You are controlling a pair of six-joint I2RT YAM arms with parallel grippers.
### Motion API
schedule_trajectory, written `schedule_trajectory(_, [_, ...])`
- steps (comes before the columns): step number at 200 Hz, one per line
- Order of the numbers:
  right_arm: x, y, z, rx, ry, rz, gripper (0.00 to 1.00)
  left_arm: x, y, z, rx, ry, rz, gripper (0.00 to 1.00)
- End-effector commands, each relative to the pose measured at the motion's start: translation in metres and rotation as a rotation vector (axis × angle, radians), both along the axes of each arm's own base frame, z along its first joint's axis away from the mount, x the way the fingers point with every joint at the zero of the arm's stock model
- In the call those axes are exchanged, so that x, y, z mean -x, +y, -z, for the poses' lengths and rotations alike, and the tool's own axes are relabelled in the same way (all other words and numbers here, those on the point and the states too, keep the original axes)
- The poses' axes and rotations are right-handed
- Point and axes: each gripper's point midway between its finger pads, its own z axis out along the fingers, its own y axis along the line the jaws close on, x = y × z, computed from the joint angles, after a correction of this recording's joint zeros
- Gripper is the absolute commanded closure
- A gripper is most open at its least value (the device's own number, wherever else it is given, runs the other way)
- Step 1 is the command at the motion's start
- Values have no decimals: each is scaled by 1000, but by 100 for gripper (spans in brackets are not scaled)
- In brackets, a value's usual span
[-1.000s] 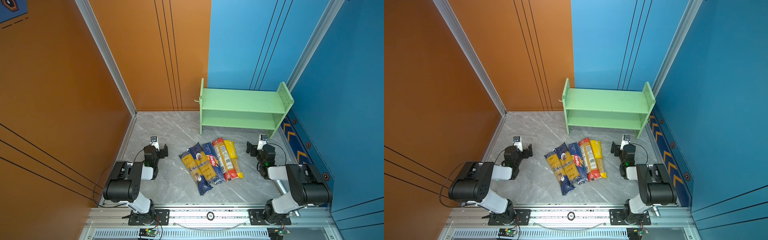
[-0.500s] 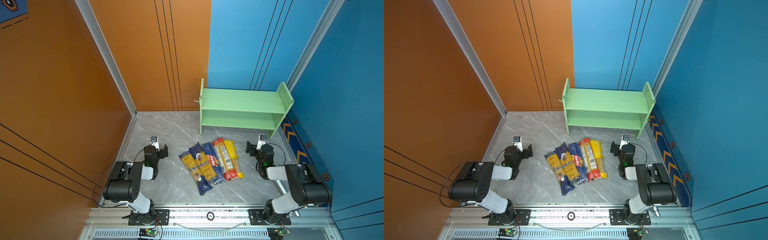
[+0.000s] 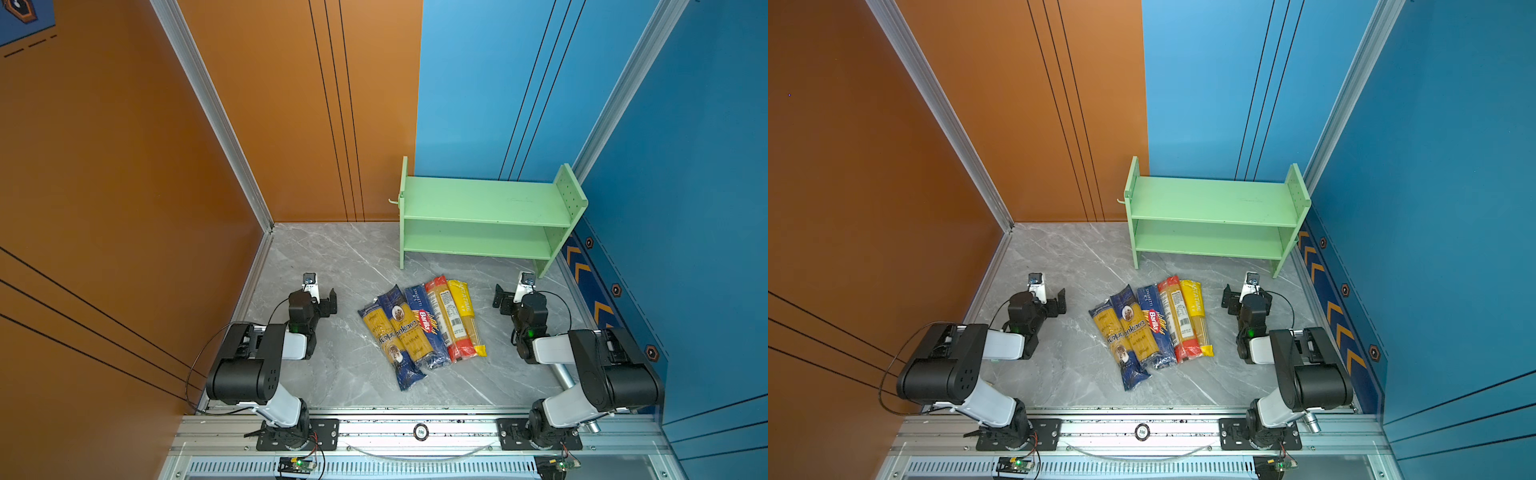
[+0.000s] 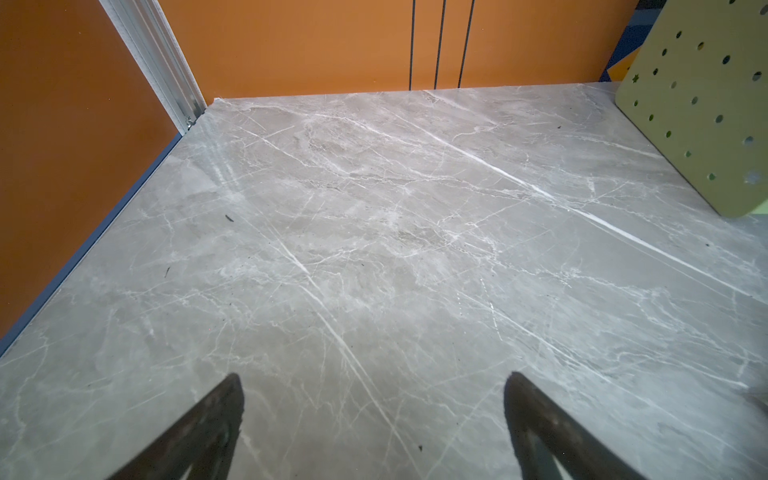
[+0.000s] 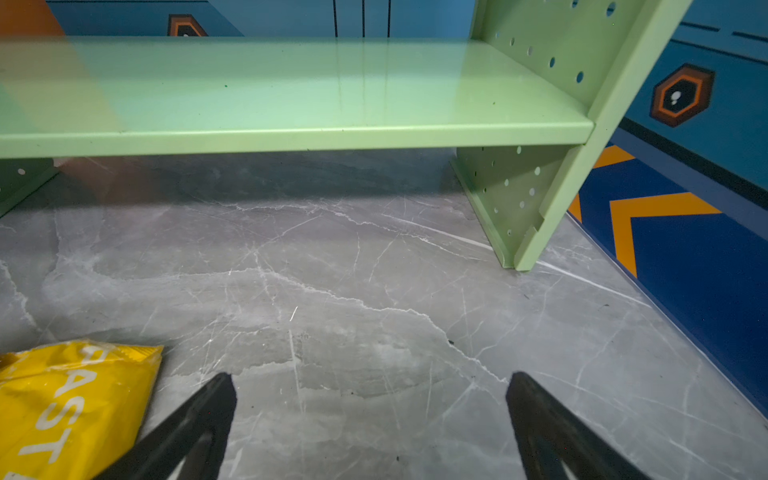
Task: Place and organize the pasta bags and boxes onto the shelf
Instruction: 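Raise both arms and reach toward the side panels of the green shelf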
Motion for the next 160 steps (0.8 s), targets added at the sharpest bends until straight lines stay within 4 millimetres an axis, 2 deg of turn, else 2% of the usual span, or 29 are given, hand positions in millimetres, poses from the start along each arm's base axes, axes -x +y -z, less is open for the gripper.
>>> schedule_trajectory(1, [2,-2,-19,2,-50,5,0,-4,-8,-15,-13,-39,45,2])
schedule_trajectory(56, [3,1,-36,-9,-38,-29,0,2,-11,-26,-14,-70,64,2])
schedule_trajectory(126, [7,7,-44,-28,-13,-72,1,11,-16,-38,-19,-104,91,2])
schedule_trajectory(160, [10,3,-51,-49,-8,-77,0,16,-22,-48,-25,-124,119,2])
